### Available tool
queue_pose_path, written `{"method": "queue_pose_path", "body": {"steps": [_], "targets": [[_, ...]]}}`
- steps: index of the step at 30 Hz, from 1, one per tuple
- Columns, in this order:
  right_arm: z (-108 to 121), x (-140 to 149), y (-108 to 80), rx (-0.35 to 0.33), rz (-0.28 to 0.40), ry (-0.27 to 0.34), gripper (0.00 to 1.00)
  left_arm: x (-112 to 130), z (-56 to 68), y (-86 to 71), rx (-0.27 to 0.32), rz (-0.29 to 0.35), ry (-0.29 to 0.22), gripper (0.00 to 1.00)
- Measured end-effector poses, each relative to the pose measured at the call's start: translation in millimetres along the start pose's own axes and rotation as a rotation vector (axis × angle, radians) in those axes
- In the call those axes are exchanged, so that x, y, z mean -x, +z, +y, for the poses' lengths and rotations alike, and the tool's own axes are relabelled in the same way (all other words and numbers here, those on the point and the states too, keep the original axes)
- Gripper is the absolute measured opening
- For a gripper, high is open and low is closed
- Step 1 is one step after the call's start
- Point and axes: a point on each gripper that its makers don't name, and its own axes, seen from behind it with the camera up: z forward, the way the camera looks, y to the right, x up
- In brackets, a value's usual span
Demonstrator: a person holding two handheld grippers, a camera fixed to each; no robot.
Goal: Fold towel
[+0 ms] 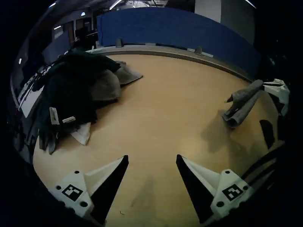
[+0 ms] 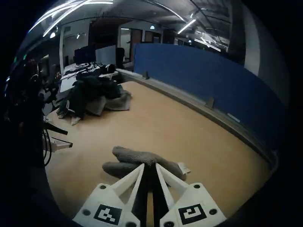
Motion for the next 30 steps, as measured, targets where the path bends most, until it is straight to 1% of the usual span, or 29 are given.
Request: {"method": "queue_pose_path", "body": {"steps": [11,18,23,30], "targets": [[13,-11,-25.1,0.024,0.021,-0.017,0.05,0,5.0,-5.0,0.009,0.005,0.008,0.94],[25,-13,-38.7,0.041,0.036,0.001,0.05,-3,7.2,-5.7,0.012,0.009,0.01,0.94],[42,-9,-51.9,0.064,0.036,0.018,0.05,-5,10.1,-5.1,0.017,0.01,0.012,0.94],[76,4,-73.8,0.107,0.022,0.035,0.05,-5,15.0,-2.8,0.022,0.007,0.033,0.94]]}}
